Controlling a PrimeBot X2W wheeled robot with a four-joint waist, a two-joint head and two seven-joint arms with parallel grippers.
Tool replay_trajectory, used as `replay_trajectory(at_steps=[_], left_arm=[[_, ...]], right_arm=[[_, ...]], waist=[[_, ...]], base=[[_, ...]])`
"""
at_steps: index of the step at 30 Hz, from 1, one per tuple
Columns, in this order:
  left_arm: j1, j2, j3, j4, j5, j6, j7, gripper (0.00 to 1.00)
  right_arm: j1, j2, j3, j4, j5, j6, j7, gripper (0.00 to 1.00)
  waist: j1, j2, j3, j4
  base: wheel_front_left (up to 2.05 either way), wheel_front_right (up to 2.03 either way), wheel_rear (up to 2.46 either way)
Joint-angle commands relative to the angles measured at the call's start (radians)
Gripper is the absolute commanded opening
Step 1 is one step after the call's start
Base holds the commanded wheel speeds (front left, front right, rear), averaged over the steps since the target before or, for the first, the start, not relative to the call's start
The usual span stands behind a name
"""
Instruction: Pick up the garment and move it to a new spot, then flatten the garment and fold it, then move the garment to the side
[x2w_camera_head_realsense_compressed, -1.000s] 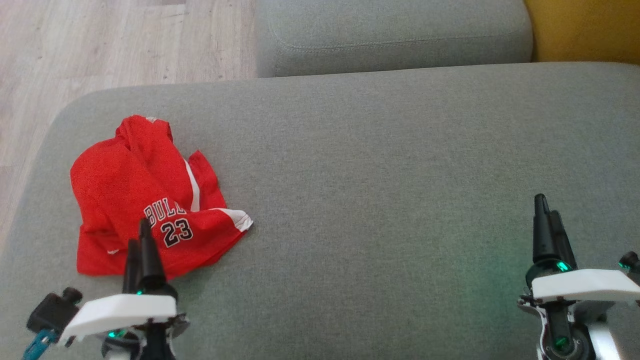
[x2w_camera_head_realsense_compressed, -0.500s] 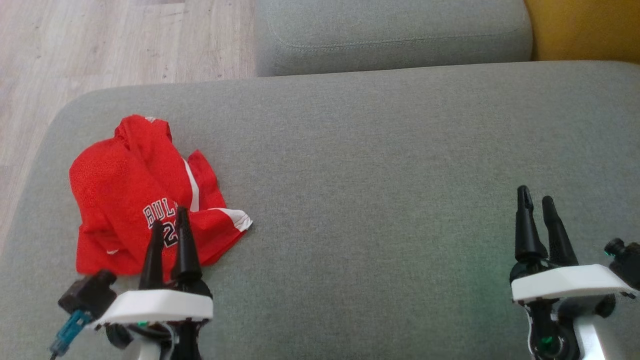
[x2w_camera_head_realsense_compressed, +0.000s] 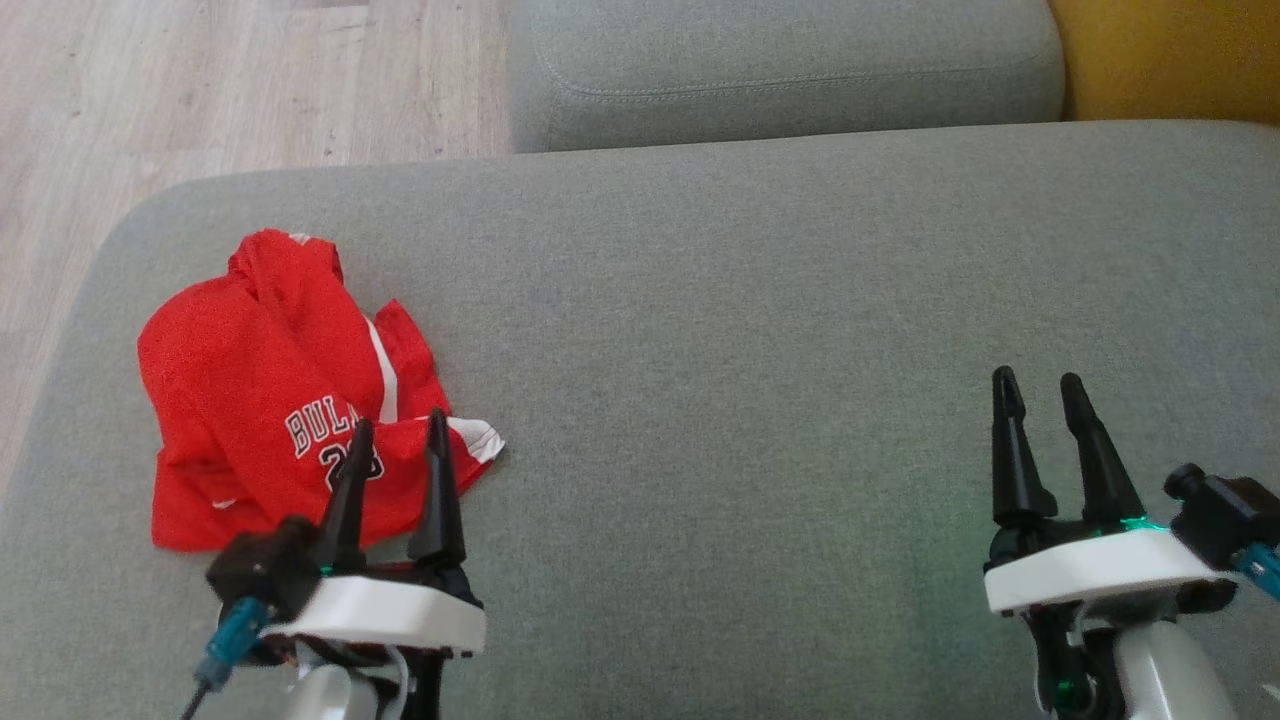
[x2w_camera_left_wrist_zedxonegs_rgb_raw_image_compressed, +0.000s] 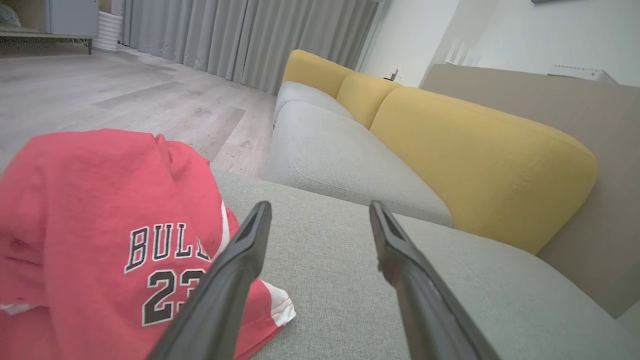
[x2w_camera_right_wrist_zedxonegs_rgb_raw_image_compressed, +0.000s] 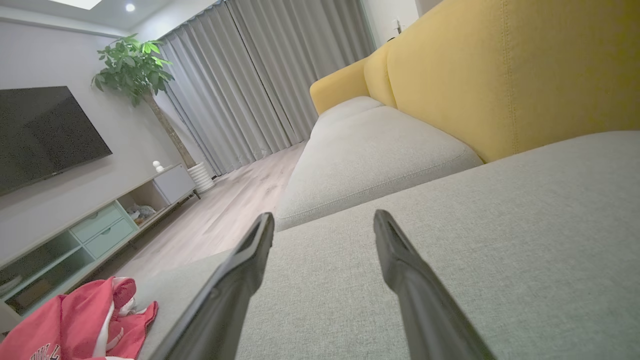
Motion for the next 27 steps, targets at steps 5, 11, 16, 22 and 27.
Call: replay_trajectory(at_steps=[5,11,16,22,27], left_arm=[[-0.065,0.036,-0.029,-0.020,0.084,0.040,-0.028,1.00],[-0.086,0.062,-0.082,-0.001,0.162,0.072,-0.046,1.00],[-0.106,0.080,-0.124,0.022,0.230,0.103,-0.061,1.00],[-0.125,0.099,-0.173,0.034,0.305,0.139,-0.078,1.00],[-0.120,0.107,-0.180,0.029,0.320,0.165,-0.093,1.00]], right_arm=[[-0.058,-0.007,0.037,-0.052,-0.101,0.006,-0.029,1.00],[-0.059,-0.007,0.049,-0.064,-0.195,0.006,-0.047,1.00],[-0.062,-0.008,0.059,-0.079,-0.286,0.006,-0.062,1.00],[-0.062,-0.008,0.063,-0.090,-0.386,0.006,-0.079,1.00],[-0.059,-0.009,0.064,-0.094,-0.422,0.007,-0.094,1.00]], waist=[[0.0000,0.0000,-0.001,-0.002],[0.0000,0.0000,-0.003,-0.004],[0.0000,0.0000,-0.005,-0.006],[0.0000,0.0000,-0.008,-0.005],[0.0000,0.0000,-0.008,-0.002]], base=[[0.00,0.00,0.00],[0.00,0.00,0.00],[0.00,0.00,0.00],[0.00,0.00,0.00],[0.00,0.00,0.00]])
